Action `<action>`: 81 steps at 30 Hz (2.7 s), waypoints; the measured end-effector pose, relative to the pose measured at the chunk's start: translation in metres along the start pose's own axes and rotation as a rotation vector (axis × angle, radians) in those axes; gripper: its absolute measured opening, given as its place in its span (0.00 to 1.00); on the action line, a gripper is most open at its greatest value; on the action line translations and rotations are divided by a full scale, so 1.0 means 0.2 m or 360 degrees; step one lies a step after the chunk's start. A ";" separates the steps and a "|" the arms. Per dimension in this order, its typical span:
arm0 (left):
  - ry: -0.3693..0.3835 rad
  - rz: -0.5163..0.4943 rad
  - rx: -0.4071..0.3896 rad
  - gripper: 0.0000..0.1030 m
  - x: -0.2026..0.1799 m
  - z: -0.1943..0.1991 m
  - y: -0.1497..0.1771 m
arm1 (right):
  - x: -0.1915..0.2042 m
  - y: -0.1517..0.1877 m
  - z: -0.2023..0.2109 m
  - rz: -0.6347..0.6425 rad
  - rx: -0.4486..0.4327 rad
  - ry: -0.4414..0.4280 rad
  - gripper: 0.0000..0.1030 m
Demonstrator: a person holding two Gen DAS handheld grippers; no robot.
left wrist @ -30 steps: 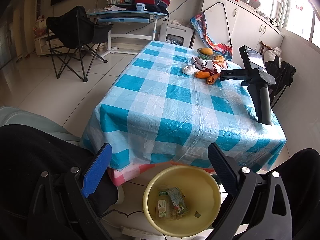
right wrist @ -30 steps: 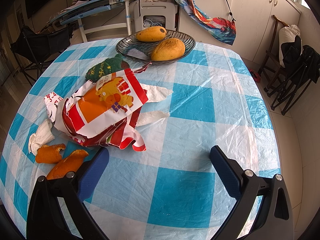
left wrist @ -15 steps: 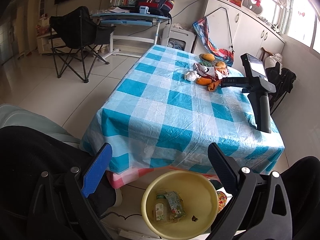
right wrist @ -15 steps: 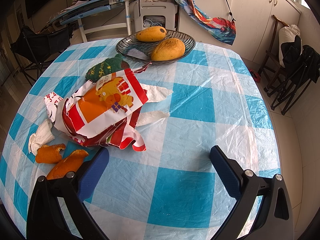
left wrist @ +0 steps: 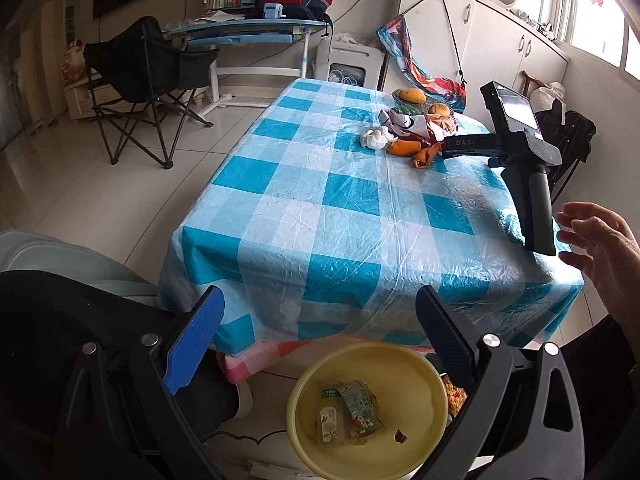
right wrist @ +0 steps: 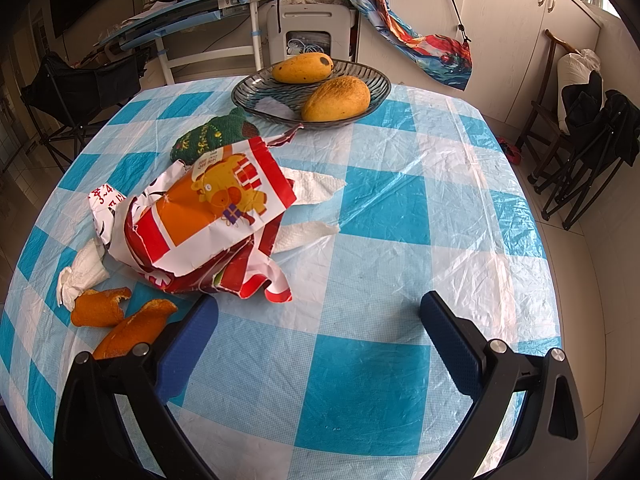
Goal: Collect trash
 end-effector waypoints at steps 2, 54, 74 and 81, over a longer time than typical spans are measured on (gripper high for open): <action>-0.0005 -0.0011 0.0005 0.90 0.00 -0.01 0.00 | 0.00 0.00 0.00 0.0000 0.0000 0.0000 0.93; -0.0050 0.0024 -0.0110 0.91 0.13 0.02 -0.18 | 0.10 0.41 0.46 -0.0044 -0.0295 -0.0197 0.93; -0.0035 0.0003 -0.0038 0.91 0.11 -0.03 -0.14 | 0.19 0.46 0.43 0.0010 -0.0229 -0.0262 0.93; -0.0027 0.0022 -0.0021 0.92 0.11 -0.05 -0.14 | 0.22 0.46 0.41 0.0023 -0.0211 -0.0268 0.93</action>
Point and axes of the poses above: each gripper's, at about its wrist camera, not at the fingertips, and z roughly against the way its jaws point, x to its left, y to its underside, the point moved 3 cm from there along -z, roughly the way its jaws point, and after that the axes turned 5 degrees about x, right-handed, at the moved point
